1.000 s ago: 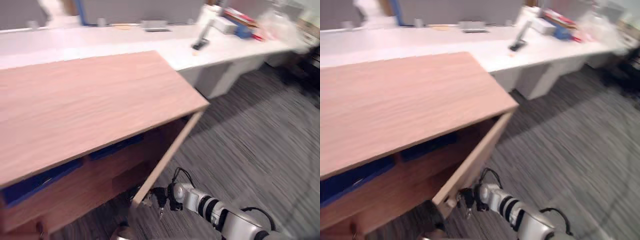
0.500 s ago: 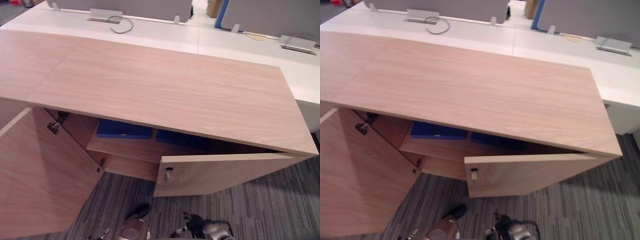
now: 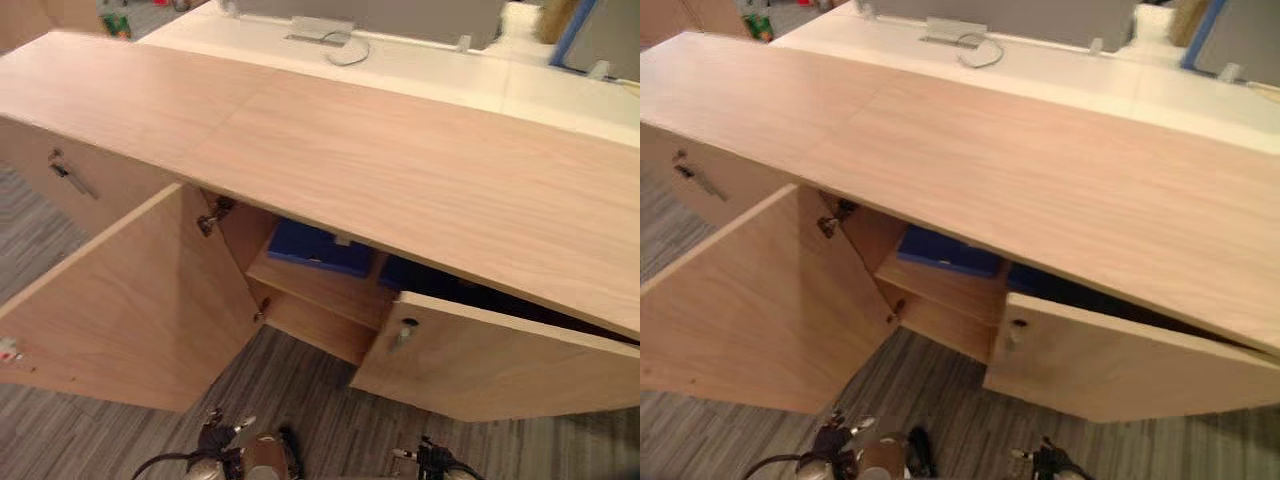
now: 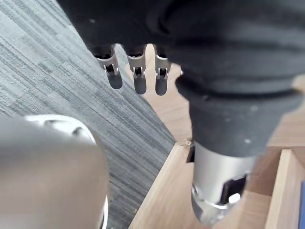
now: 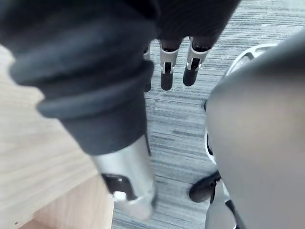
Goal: Walk over to the cabinet, pick up the folder, carry it to the office cabinet, place the folder inside the office cabinet, then close the office cabinet door
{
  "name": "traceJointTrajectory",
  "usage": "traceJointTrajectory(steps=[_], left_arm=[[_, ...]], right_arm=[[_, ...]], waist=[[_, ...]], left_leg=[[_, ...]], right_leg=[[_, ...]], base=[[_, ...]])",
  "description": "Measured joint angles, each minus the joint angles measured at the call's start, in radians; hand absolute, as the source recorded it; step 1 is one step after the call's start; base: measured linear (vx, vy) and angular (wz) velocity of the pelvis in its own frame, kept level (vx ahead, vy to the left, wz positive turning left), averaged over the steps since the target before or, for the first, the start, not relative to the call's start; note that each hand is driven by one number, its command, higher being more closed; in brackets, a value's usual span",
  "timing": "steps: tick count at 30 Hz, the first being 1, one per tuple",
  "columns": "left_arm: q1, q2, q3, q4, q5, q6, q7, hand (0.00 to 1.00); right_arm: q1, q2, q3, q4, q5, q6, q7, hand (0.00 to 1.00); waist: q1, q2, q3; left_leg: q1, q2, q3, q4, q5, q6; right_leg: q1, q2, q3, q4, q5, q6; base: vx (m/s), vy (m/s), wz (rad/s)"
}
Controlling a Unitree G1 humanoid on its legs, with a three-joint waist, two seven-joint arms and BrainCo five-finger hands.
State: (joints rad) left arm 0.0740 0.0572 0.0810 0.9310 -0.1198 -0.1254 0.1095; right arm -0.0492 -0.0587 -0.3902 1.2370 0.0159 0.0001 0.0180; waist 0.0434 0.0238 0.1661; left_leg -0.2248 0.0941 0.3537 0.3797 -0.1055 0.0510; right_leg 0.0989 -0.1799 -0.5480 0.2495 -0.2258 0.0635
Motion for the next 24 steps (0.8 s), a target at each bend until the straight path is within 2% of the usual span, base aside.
traceJointTrajectory(steps=[1,2,3,4,6,7,12,14,16,17,18,21,24], left_arm=[[-0.005,0.003,-0.01,0.0,-0.005,0.0,-0.003,0.0],[-0.017,0.004,-0.018,0.01,-0.016,0.004,-0.004,0.0],[-0.018,0.0,-0.024,0.012,-0.039,0.005,-0.006,0.0],[-0.014,-0.011,-0.024,0.009,-0.073,0.004,-0.009,0.0],[0.006,-0.014,-0.021,0.006,-0.125,0.005,-0.01,0.0],[0.023,-0.014,-0.02,-0.002,-0.175,0.008,-0.019,0.0],[0.042,-0.038,-0.003,-0.087,-0.332,0.013,-0.04,0.0],[0.045,-0.06,0.032,-0.124,-0.397,0.016,-0.041,0.0],[0.054,-0.075,0.074,-0.177,-0.427,0.018,-0.038,0.0],[0.062,-0.079,0.108,-0.221,-0.442,0.019,-0.037,0.0],[0.072,-0.079,0.128,-0.242,-0.446,0.019,-0.037,0.0],[0.077,-0.068,0.234,-0.345,-0.442,0.018,-0.01,0.0],[0.071,-0.048,0.319,-0.383,-0.393,0.02,0.007,0.0]], right_arm=[[0.003,0.006,-0.018,0.003,0.006,0.0,-0.001,0.0],[0.004,0.009,-0.027,0.005,0.016,0.0,-0.005,0.0],[0.007,0.009,-0.041,0.005,0.035,-0.001,-0.007,0.0],[0.007,0.009,-0.069,0.009,0.063,-0.001,-0.012,0.0],[0.005,0.006,-0.093,0.006,0.099,-0.005,-0.012,0.0],[0.013,0.006,-0.101,0.006,0.133,-0.006,-0.012,0.0],[0.05,0.012,-0.136,-0.008,0.163,-0.005,-0.011,0.0],[0.051,0.014,-0.136,-0.011,0.16,-0.004,-0.007,0.0],[0.056,0.015,-0.135,-0.018,0.16,-0.002,-0.002,0.0],[0.063,0.015,-0.132,-0.027,0.16,-0.001,0.0,0.0],[0.063,0.015,-0.132,-0.028,0.16,-0.001,0.0,0.0],[0.065,0.021,-0.132,-0.029,0.159,-0.001,0.003,0.0],[0.064,0.026,-0.133,-0.036,0.156,0.002,0.02,0.0]], waist=[[0.0,-0.002,-0.002],[-0.003,-0.006,-0.001],[-0.015,-0.006,0.0],[-0.017,0.004,-0.001],[-0.011,0.015,-0.004],[-0.03,0.019,-0.004],[-0.041,0.014,-0.001],[-0.051,0.007,-0.001],[-0.056,0.002,-0.003],[-0.051,0.0,-0.003],[-0.05,-0.002,-0.004],[-0.05,-0.007,-0.006],[-0.047,-0.005,-0.008]], left_leg=[[0.008,-0.026,-0.026,-0.041,0.026,0.001],[0.029,-0.077,-0.058,-0.124,0.077,-0.007],[0.045,-0.105,-0.077,-0.163,0.099,-0.012],[0.085,-0.14,-0.102,-0.252,0.138,-0.014],[0.162,-0.17,-0.114,-0.401,0.201,-0.029],[0.193,-0.183,-0.146,-0.475,0.241,-0.026],[0.189,-0.205,-0.18,-0.476,0.227,-0.003],[0.194,-0.211,-0.142,-0.476,0.203,0.014],[0.194,-0.211,-0.097,-0.476,0.196,0.017],[0.198,-0.217,-0.097,-0.476,0.195,0.019],[0.198,-0.22,-0.103,-0.476,0.202,0.013],[0.204,-0.231,-0.13,-0.475,0.207,0.025],[0.207,-0.231,-0.133,-0.475,0.208,0.026]], right_leg=[[0.006,0.007,0.0,-0.027,-0.004,-0.002],[0.027,0.026,-0.008,-0.108,0.006,-0.006],[0.043,0.028,-0.011,-0.129,0.034,-0.011],[0.073,0.006,-0.063,-0.136,0.054,0.012],[0.079,-0.009,-0.082,-0.117,0.055,0.015],[0.093,-0.01,-0.114,-0.109,0.053,0.017],[0.111,-0.023,-0.162,-0.106,0.053,0.017],[0.126,-0.031,-0.181,-0.11,0.053,0.017],[0.131,-0.036,-0.191,-0.11,0.053,0.016],[0.13,-0.041,-0.19,-0.109,0.054,0.016],[0.13,-0.043,-0.19,-0.106,0.053,0.016],[0.133,-0.049,-0.185,-0.108,0.05,0.008],[0.141,-0.039,-0.184,-0.137,0.05,0.008]], base=[[0.04,0.115,1.66],[0.0,0.028,1.25],[-0.02,0.023,1.48],[-0.01,0.086,0.95],[0.01,0.103,0.49],[0.01,0.054,0.46],[-0.02,0.043,0.3],[-0.03,0.053,0.27],[0.0,0.048,0.3],[0.03,0.044,0.16],[0.05,0.038,0.13],[0.05,0.02,0.24],[0.01,0.003,0.03]])
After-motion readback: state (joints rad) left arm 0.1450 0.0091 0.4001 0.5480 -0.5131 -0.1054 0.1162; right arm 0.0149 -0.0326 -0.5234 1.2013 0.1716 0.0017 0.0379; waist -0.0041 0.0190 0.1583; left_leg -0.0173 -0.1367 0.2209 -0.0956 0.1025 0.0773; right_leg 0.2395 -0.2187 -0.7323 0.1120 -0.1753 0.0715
